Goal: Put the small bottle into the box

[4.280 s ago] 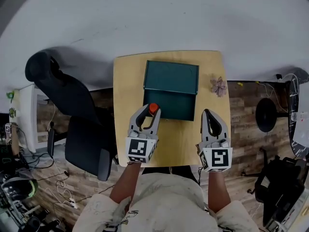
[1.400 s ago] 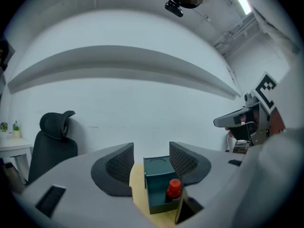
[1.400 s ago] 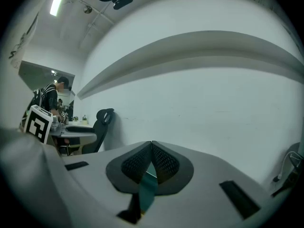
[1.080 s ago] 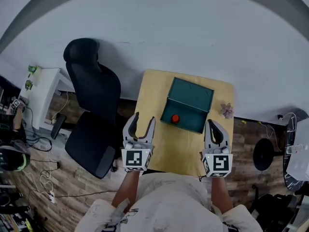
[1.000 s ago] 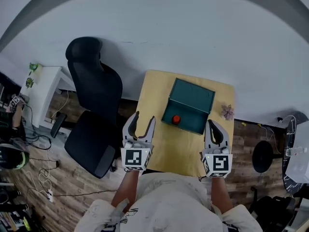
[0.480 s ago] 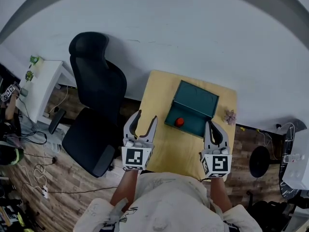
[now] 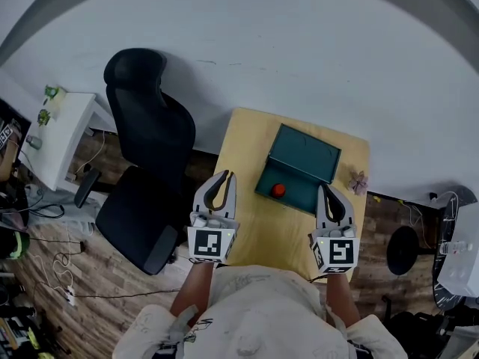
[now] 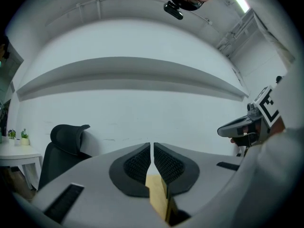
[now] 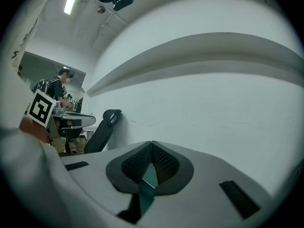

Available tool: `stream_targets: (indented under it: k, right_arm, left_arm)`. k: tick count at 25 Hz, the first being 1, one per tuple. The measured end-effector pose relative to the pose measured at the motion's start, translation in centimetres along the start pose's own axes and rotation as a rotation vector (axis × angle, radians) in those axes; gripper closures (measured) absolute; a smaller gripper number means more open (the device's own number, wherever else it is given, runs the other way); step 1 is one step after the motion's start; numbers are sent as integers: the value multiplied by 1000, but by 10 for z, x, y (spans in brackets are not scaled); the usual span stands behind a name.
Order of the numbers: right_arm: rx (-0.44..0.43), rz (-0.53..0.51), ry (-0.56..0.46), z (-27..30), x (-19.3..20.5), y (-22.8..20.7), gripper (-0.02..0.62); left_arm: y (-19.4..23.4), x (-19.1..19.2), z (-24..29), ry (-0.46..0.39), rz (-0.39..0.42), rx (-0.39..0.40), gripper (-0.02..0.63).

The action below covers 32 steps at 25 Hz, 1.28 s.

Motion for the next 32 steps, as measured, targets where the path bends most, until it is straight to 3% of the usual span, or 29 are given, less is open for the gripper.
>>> stream_targets:
  k: [3, 32]
  right_arm:
    - [-2, 7, 0, 3, 2, -1, 580]
    - [21, 0, 30, 6, 11, -7, 580]
  left_arm:
    - [-3, 0, 1, 22, 22, 6, 600]
    - [-6, 9, 8, 53, 34, 12, 598]
Point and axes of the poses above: the fingertips, and each gripper's own axes: z forward along the fingers, y to its left, x out of its underside, the point moved 2 cm from there along -z, backward along the fingers, and after that the axes turned 3 degrees about -y, right-handed, at the moved point
